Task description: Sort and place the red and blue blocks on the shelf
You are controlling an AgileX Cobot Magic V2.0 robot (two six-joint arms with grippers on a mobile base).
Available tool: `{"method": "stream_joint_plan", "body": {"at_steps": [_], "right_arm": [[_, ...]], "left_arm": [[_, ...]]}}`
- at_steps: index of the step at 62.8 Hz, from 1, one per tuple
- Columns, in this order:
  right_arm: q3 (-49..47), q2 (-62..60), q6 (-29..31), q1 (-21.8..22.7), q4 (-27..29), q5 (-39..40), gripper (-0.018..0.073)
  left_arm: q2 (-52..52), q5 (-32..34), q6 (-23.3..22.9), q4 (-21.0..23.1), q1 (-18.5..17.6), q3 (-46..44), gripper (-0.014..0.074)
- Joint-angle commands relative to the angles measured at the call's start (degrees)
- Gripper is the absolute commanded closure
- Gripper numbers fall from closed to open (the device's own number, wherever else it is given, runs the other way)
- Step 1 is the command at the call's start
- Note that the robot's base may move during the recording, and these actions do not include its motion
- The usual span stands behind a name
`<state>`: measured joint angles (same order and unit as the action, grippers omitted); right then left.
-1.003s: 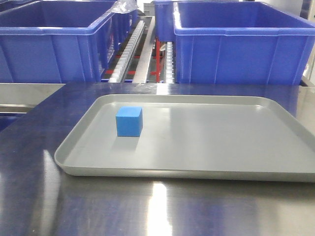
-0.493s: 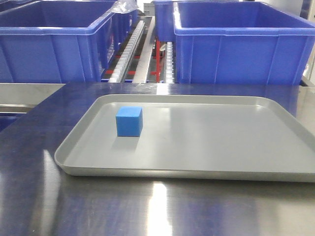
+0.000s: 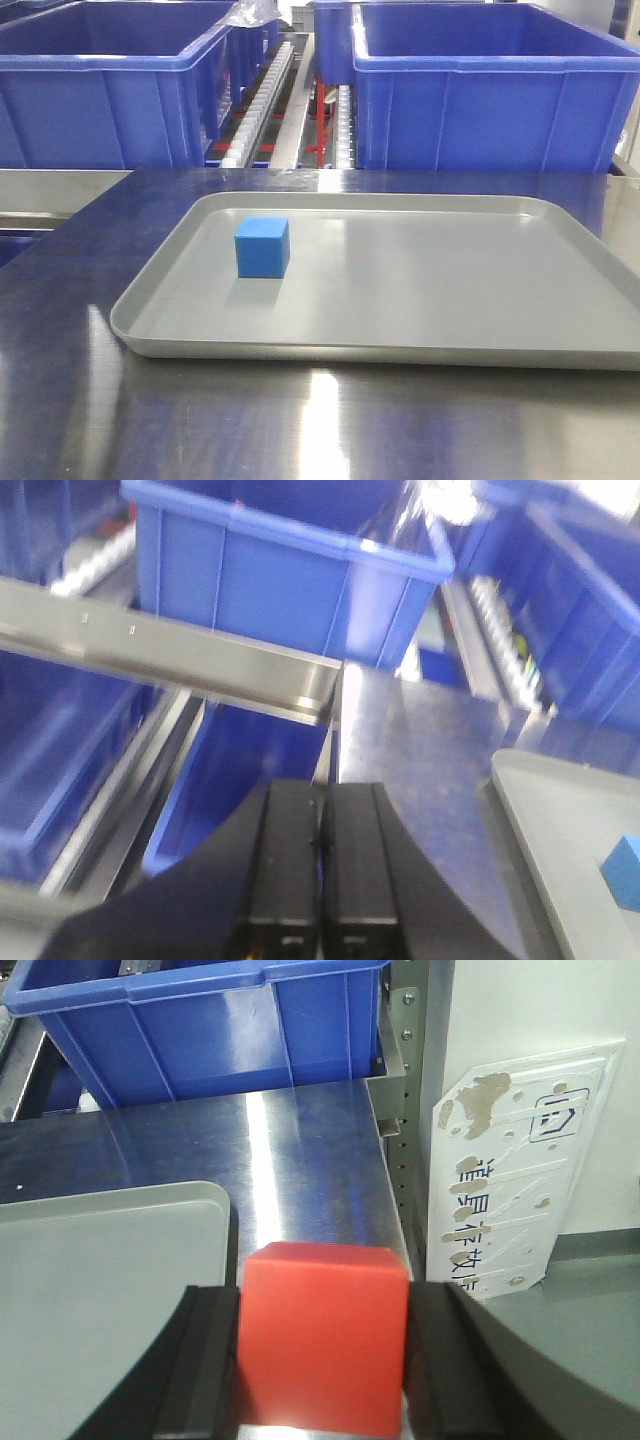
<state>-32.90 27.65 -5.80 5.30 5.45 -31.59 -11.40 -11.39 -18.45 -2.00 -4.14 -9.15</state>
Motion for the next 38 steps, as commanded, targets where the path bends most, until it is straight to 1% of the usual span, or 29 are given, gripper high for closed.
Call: {"method": "stream_joint_plan", "body": {"at_steps": [1, 8, 18, 25, 30, 38], "right_arm": [[-1.68, 0.13, 0.46, 0.41, -0.60, 4.33, 0.0503], [-1.68, 0.13, 0.46, 0.41, -0.60, 4.33, 0.0503], [-1.68, 0.13, 0.46, 0.41, -0.60, 4.33, 0.0503], [-1.68, 0.13, 0.46, 0.41, -0.60, 4.33, 0.0503], [-1.68, 0.13, 0.46, 0.41, -0.60, 4.33, 0.0503], [-1.68, 0.13, 0.46, 0.41, -0.60, 4.33, 0.0503]], "left_arm": [[-7.63, -0.31, 0.00, 0.11, 0.01, -8.49, 0.0472], [-15.81, -5.10, 0.08, -1.65, 0.01, -16.25, 0.0472], [-23.65, -6.81, 0.08, -1.91, 0.01, -23.26, 0.0472], [-25.41, -6.47, 0.08, -2.26, 0.01, -24.34, 0.0472], [-25.98, -6.48, 0.08, -3.45, 0.01, -24.34, 0.0472], [-26.46, -5.54, 0.08, -3.59, 0.01, -24.34, 0.0472]]}}
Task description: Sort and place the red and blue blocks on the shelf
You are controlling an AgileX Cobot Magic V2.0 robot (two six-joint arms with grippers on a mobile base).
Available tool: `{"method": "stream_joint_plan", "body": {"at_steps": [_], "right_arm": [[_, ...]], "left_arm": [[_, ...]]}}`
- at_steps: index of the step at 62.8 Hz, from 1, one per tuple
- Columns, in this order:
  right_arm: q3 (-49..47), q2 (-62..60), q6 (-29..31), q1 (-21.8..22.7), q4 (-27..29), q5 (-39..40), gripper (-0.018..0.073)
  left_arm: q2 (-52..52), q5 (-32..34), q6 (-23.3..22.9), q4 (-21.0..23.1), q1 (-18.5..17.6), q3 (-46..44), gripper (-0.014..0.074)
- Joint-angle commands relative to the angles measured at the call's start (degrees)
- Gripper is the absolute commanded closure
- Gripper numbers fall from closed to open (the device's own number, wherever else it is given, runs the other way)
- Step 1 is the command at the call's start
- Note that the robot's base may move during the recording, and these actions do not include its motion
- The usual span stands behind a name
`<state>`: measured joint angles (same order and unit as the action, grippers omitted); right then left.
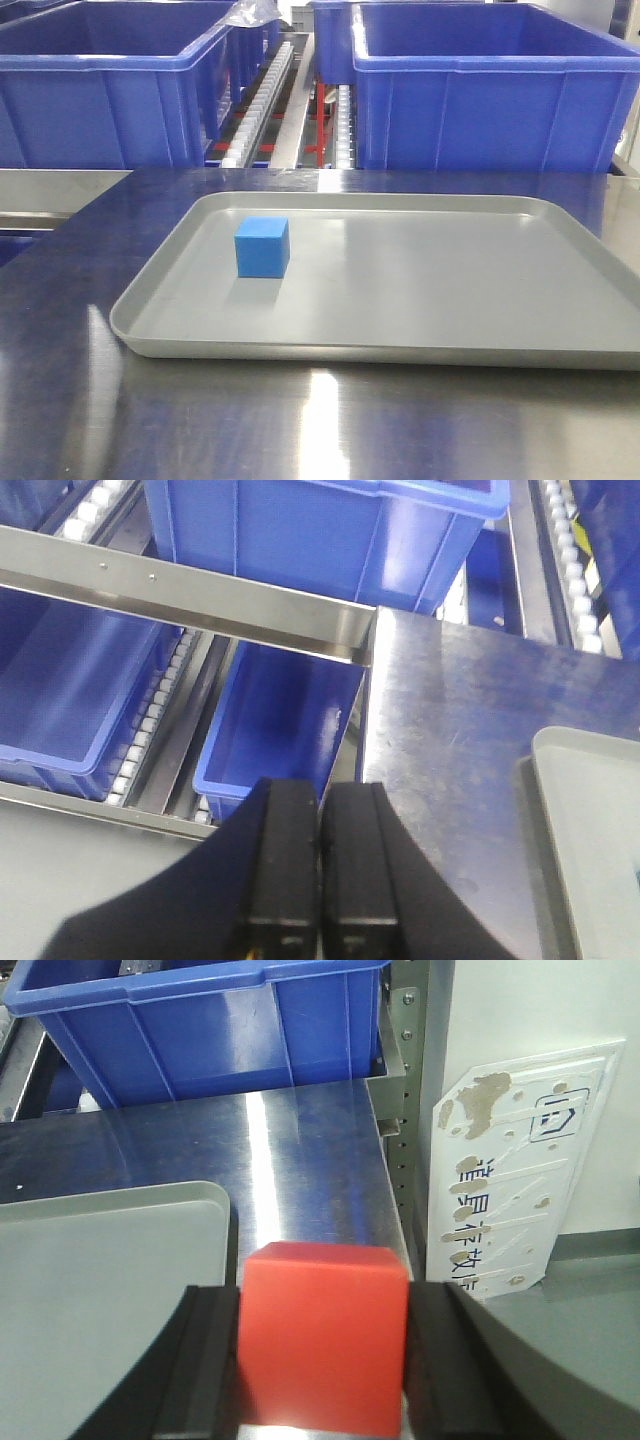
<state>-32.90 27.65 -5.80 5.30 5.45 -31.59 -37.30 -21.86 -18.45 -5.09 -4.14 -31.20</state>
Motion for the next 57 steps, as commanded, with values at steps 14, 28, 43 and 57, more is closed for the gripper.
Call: {"method": "stream_joint_plan", "body": {"at_steps": [14, 28, 43, 57], "right_arm": [[-1.68, 0.13, 0.46, 0.41, -0.60, 4.33, 0.0503], [-1.68, 0.13, 0.46, 0.41, -0.60, 4.33, 0.0503], [-1.68, 0.13, 0.46, 0.41, -0.60, 4.33, 0.0503], [-1.68, 0.13, 0.46, 0.41, -0.60, 4.33, 0.0503]], "left_arm": [[-0.83, 5.73, 0.08, -0.50, 0.01, -2.29, 0.0472], [-0.83, 8.05, 0.08, -0.40, 0.01, -2.29, 0.0472], [-0.83, 4.95, 0.08, -0.51, 0.01, -2.29, 0.0472], [-1.62, 5.44, 0.08, -0.51, 0.01, -2.29, 0.0472]]}}
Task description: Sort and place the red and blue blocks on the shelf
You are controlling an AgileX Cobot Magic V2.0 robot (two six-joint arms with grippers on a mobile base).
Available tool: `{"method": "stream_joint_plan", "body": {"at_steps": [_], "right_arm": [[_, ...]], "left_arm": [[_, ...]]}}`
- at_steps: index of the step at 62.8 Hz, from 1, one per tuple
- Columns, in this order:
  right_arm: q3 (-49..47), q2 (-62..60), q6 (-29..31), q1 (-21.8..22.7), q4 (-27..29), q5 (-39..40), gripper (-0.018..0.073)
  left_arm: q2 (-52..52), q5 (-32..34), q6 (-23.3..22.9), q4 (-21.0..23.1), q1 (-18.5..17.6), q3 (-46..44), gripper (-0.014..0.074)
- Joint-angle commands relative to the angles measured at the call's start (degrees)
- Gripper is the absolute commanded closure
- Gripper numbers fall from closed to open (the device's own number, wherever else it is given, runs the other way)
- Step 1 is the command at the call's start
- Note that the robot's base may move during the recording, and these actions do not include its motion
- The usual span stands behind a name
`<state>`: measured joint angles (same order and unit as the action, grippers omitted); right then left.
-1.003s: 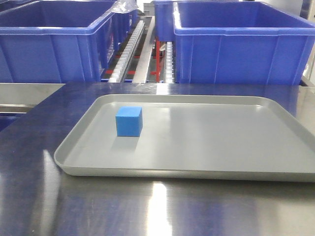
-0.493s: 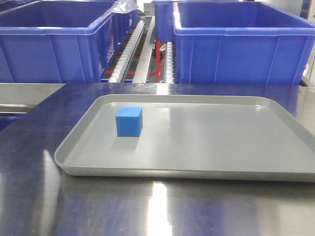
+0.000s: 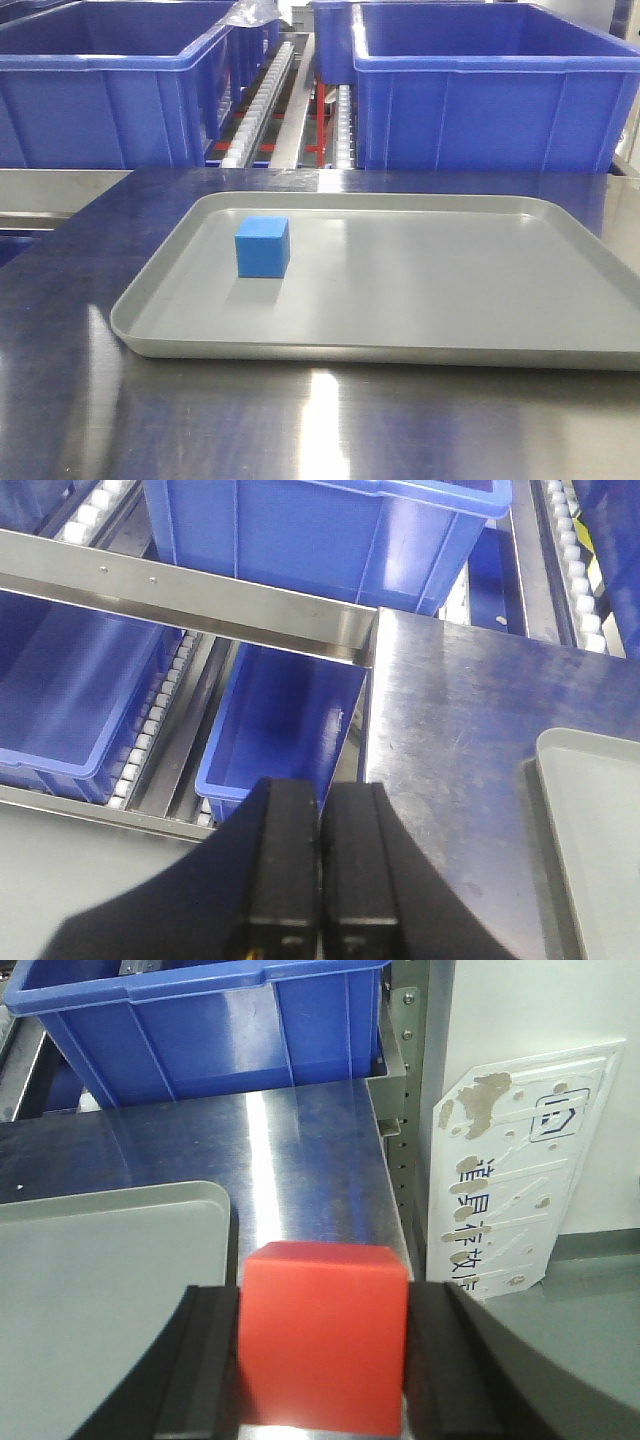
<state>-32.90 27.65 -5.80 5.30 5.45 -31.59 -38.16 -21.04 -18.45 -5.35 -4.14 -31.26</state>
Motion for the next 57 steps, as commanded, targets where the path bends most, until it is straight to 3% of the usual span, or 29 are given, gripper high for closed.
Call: {"method": "stream_joint_plan", "body": {"at_steps": [1, 17, 34, 57], "right_arm": [[-1.68, 0.13, 0.46, 0.41, -0.60, 4.33, 0.0503], [-1.68, 0.13, 0.46, 0.41, -0.60, 4.33, 0.0503], [-1.68, 0.13, 0.46, 0.41, -0.60, 4.33, 0.0503], [-1.68, 0.13, 0.46, 0.41, -0.60, 4.33, 0.0503]], "left_arm": [[-0.97, 4.52, 0.08, -0.24, 0.01, -2.23, 0.0472], [-5.56, 3.74, 0.08, -0.24, 0.01, -2.23, 0.0461], [-11.65, 2.50, 0.08, 1.55, 0.01, -3.70, 0.0195], [-21.28, -11.24, 1.49, 4.20, 0.01, -16.85, 0.0188]]}}
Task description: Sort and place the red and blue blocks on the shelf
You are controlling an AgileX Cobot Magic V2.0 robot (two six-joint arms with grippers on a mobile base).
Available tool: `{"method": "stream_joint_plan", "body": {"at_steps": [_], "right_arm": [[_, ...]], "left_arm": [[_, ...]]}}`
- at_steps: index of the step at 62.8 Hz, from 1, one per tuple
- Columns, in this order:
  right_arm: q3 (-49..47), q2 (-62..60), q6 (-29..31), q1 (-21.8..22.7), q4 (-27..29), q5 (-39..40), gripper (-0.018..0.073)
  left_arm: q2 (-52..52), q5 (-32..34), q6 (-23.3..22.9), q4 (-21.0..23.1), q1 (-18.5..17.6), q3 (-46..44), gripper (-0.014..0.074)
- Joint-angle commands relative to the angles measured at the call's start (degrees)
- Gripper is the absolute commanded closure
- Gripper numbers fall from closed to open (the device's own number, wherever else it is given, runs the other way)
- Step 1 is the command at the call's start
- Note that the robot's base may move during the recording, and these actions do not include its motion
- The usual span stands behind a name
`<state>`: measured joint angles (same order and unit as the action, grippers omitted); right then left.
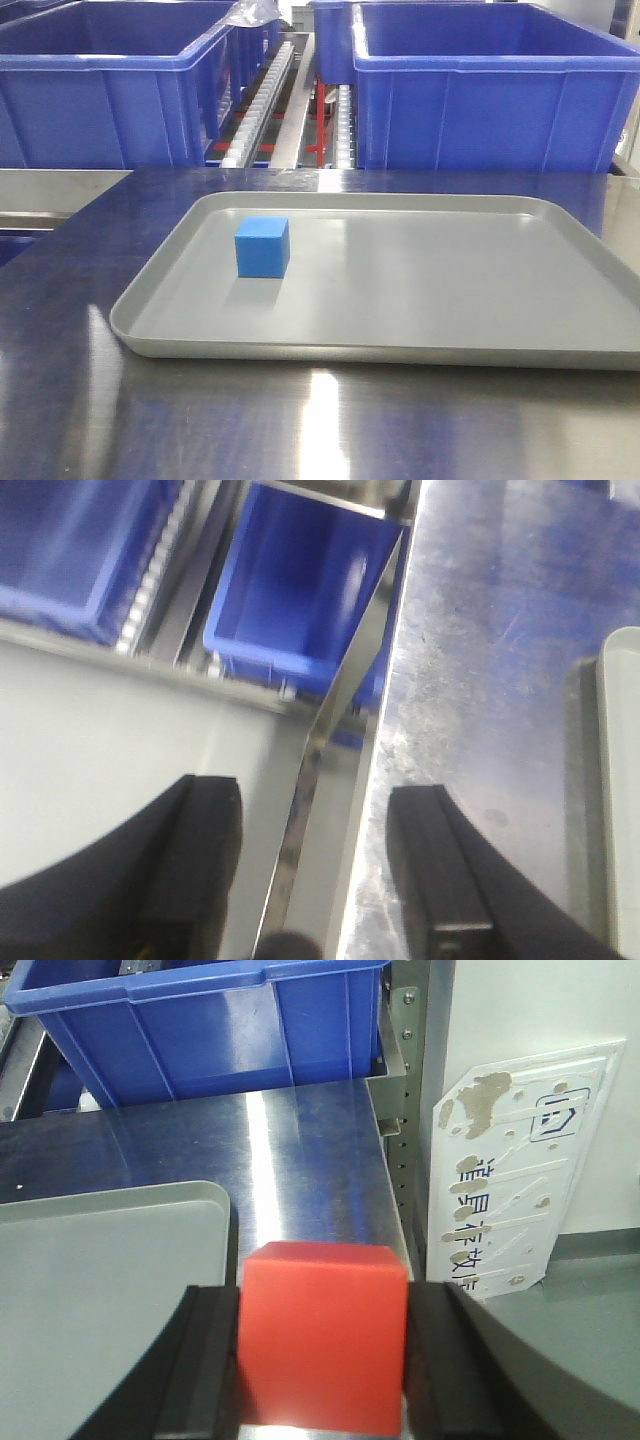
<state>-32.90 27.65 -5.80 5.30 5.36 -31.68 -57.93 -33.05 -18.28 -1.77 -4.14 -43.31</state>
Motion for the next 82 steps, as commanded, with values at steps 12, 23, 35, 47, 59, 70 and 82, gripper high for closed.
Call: {"method": "stream_joint_plan", "body": {"at_steps": [12, 23, 35, 47, 59, 70, 82], "right_arm": [[-1.68, 0.13, 0.46, 0.41, -0.51, 4.42, 0.0503], [-1.68, 0.13, 0.46, 0.41, -0.51, 4.42, 0.0503], [-1.68, 0.13, 0.46, 0.41, -0.51, 4.42, 0.0503], [-1.68, 0.13, 0.46, 0.41, -0.51, 4.42, 0.0503], [-1.68, 0.13, 0.46, 0.41, -0.51, 4.42, 0.0503], [-1.68, 0.13, 0.46, 0.41, -0.51, 4.42, 0.0503], [-1.68, 0.13, 0.46, 0.41, -0.51, 4.42, 0.0503]], "left_arm": [[-7.05, -0.45, 1.44, 0.58, -2.51, -9.34, 0.0174], [-11.48, -0.45, 1.44, 0.58, -7.31, -11.44, 0.0092], [-15.59, -0.45, 1.21, 2.07, -12.69, -14.00, 0.0088], [-19.22, -0.09, -0.93, 3.38, -16.52, -18.08, 0.0090], [-22.09, -0.19, -0.93, 3.72, -18.92, -22.30, 0.0089], [-24.96, -0.56, -0.93, 3.72, -21.45, -25.36, 0.0089], [-27.52, 0.02, -2.21, 3.72, -23.99, -26.75, 0.0090]]}}
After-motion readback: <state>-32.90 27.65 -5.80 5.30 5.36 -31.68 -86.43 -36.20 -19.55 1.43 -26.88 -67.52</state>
